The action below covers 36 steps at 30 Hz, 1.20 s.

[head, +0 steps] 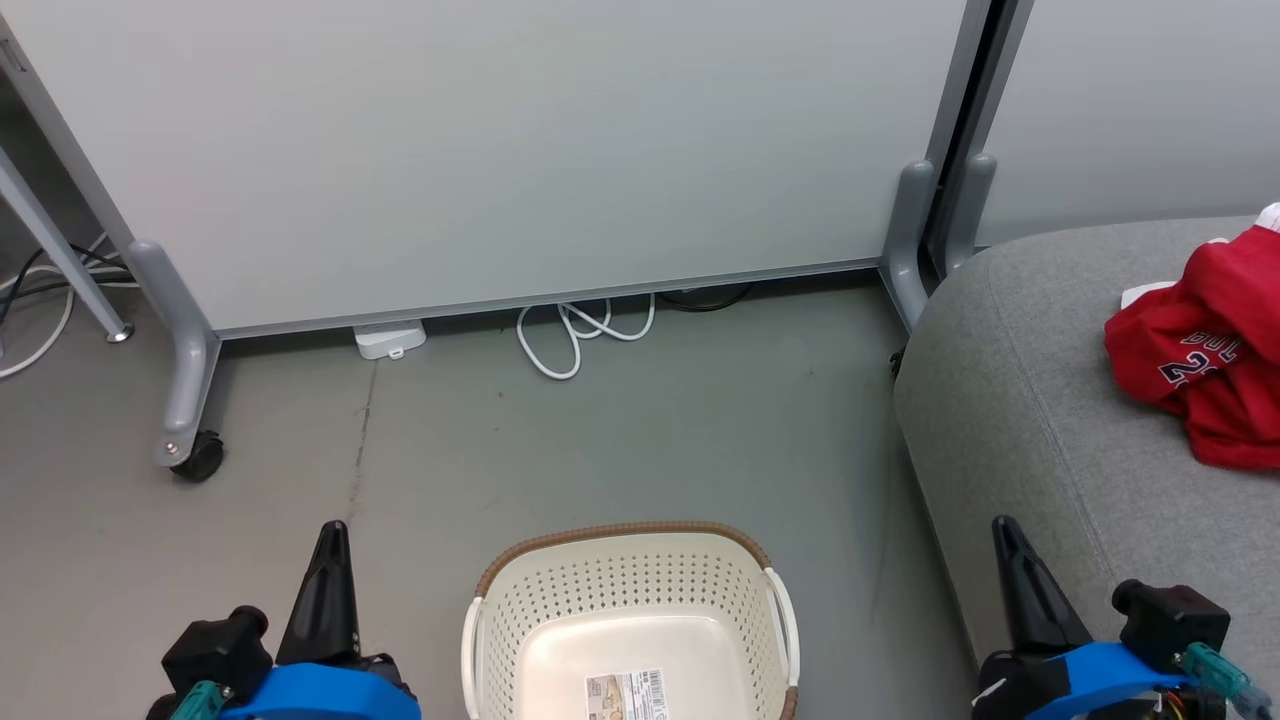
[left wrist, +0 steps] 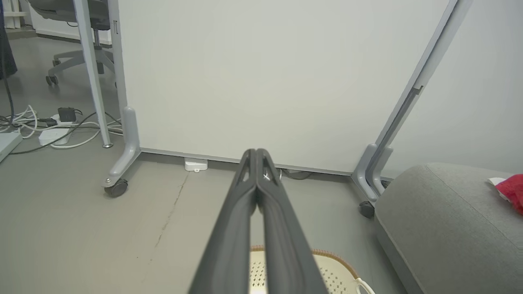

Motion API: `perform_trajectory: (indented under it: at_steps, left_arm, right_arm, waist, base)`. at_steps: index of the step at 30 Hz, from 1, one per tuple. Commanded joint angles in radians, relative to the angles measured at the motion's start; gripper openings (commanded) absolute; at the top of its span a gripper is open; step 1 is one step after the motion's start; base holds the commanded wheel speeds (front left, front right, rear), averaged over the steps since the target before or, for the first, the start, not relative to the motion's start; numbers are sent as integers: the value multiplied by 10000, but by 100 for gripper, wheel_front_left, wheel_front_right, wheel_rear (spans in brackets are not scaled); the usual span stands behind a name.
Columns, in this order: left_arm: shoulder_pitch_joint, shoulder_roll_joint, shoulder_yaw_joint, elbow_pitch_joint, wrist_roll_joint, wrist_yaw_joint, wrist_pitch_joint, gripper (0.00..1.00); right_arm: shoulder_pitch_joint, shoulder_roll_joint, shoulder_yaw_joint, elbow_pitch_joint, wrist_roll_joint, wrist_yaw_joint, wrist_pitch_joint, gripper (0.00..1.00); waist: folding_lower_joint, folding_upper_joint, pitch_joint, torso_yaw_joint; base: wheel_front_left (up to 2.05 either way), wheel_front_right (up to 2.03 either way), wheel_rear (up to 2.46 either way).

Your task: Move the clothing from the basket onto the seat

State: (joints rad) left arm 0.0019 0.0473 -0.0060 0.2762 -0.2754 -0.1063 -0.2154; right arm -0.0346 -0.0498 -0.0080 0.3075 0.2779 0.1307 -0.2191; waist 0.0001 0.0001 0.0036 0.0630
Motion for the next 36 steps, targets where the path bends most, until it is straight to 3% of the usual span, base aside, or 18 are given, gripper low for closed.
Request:
perform_trajectory:
  at_steps: [1,36]
  left_arm:
    - [-289,22,107,-171,-527,-25,100,0]
    - [-657,31,552,-274,-5884,-125,1420,0]
  right_arm:
    - [-187,-8,-66,-195,545,0,122,0]
    - [-455,-9,-478,-416,5884,0,1455,0]
  waist:
    - [0,-1,0,-11]
    - [-1,-1,-1,-193]
  base:
    - [0,0,0]
    - [0,0,0]
